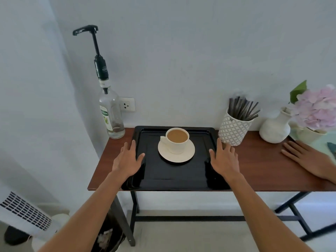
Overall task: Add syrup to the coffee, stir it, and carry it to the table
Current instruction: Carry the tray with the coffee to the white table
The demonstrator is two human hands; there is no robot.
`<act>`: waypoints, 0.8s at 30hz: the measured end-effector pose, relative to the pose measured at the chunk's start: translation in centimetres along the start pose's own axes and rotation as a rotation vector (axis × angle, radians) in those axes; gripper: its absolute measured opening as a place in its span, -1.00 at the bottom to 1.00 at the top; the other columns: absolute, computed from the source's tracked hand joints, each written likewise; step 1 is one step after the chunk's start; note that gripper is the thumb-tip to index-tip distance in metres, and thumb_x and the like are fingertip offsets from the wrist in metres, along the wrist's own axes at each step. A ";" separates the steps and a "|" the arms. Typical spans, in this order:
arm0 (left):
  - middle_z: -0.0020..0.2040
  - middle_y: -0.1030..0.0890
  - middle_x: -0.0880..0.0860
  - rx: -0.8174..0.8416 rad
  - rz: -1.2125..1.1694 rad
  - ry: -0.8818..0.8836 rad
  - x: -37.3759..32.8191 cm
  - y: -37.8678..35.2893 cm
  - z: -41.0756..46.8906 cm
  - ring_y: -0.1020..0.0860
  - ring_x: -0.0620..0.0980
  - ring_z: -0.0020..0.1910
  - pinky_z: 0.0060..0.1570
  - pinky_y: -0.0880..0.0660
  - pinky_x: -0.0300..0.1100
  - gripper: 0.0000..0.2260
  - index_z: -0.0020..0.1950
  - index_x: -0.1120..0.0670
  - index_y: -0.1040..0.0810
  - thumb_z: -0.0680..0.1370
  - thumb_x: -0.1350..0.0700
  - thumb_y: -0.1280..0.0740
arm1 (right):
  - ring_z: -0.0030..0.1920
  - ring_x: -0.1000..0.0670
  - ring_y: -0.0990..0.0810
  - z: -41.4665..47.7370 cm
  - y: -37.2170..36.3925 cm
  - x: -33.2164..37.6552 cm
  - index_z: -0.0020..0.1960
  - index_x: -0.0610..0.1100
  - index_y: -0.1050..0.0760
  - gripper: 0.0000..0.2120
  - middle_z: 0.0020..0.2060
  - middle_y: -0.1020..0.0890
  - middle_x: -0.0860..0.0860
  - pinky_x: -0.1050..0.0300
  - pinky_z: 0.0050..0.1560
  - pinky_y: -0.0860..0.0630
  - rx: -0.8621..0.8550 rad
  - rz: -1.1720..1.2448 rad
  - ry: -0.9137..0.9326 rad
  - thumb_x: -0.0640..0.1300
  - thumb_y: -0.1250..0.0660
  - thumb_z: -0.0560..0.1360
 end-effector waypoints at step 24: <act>0.02 -0.60 0.25 -0.300 -0.020 0.121 -0.6 -2.5 2.3 -0.64 0.30 -0.08 -0.11 -0.54 0.09 -0.55 0.62 0.00 -0.28 0.71 0.05 -0.17 | -0.07 -0.32 -0.65 2.6 -2.3 -2.6 0.61 -0.11 -0.24 -0.51 0.08 -0.55 -0.27 -0.09 -0.14 -0.55 -0.050 0.082 0.043 -0.08 -0.16 0.70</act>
Point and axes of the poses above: each hand's wrist, its own z-axis towards the middle knuckle, its own y-axis out of the back of the hand, x = y × z, the point moved 2 cm from there along z, towards the middle knuckle
